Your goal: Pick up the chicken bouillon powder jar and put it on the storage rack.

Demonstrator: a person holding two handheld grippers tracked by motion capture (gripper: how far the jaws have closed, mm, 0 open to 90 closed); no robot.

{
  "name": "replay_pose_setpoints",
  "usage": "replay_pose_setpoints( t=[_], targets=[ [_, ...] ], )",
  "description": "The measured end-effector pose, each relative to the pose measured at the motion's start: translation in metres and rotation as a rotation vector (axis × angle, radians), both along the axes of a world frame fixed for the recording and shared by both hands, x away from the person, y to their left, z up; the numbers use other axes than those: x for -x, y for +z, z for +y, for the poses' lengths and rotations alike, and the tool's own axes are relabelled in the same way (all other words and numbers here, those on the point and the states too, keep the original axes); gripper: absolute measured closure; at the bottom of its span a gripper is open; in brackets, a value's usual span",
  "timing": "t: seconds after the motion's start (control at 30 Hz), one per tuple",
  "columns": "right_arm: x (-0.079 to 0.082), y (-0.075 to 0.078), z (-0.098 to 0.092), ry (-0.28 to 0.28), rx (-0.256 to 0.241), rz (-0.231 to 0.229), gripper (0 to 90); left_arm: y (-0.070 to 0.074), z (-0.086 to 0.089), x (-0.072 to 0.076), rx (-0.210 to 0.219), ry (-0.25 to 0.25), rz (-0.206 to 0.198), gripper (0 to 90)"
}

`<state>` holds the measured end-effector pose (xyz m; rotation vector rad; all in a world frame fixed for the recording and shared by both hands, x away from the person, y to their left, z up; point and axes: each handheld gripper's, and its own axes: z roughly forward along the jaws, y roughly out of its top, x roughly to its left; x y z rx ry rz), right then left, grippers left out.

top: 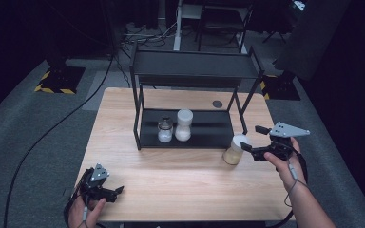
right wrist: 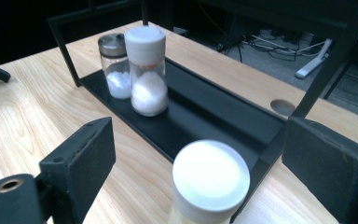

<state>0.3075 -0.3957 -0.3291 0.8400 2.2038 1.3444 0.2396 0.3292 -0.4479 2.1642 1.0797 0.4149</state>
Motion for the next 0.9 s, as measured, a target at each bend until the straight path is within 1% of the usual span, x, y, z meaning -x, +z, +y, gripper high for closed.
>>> replay_pose_setpoints(
  t=[0.27, 0.37, 0.57, 0.77, 0.8, 0.9],
  targets=[
    [-0.005, -0.02, -0.003, -0.007, -0.003, 0.018, 10.6, 0.0, 0.0, 0.0, 0.0, 0.0, 0.0, 0.2],
    [-0.006, -0.024, -0.004, -0.011, 0.002, 0.031, 10.7, 0.0, 0.0, 0.0, 0.0, 0.0, 0.0, 0.2],
    [-0.009, -0.032, -0.006, -0.011, 0.005, 0.039, 10.8, 0.0, 0.0, 0.0, 0.0, 0.0, 0.0, 0.2],
    [-0.01, -0.039, -0.007, -0.013, 0.011, 0.038, 10.8, 0.0, 0.0, 0.0, 0.0, 0.0, -0.002, 0.2],
    [-0.01, -0.042, -0.008, -0.011, 0.006, 0.04, 11.0, 0.0, 0.0, 0.0, -0.001, 0.0, -0.001, 0.2],
    [-0.012, -0.046, -0.008, -0.004, 0.01, 0.041, 11.6, 0.0, 0.0, 0.0, -0.001, 0.0, -0.002, 0.2]
  ],
)
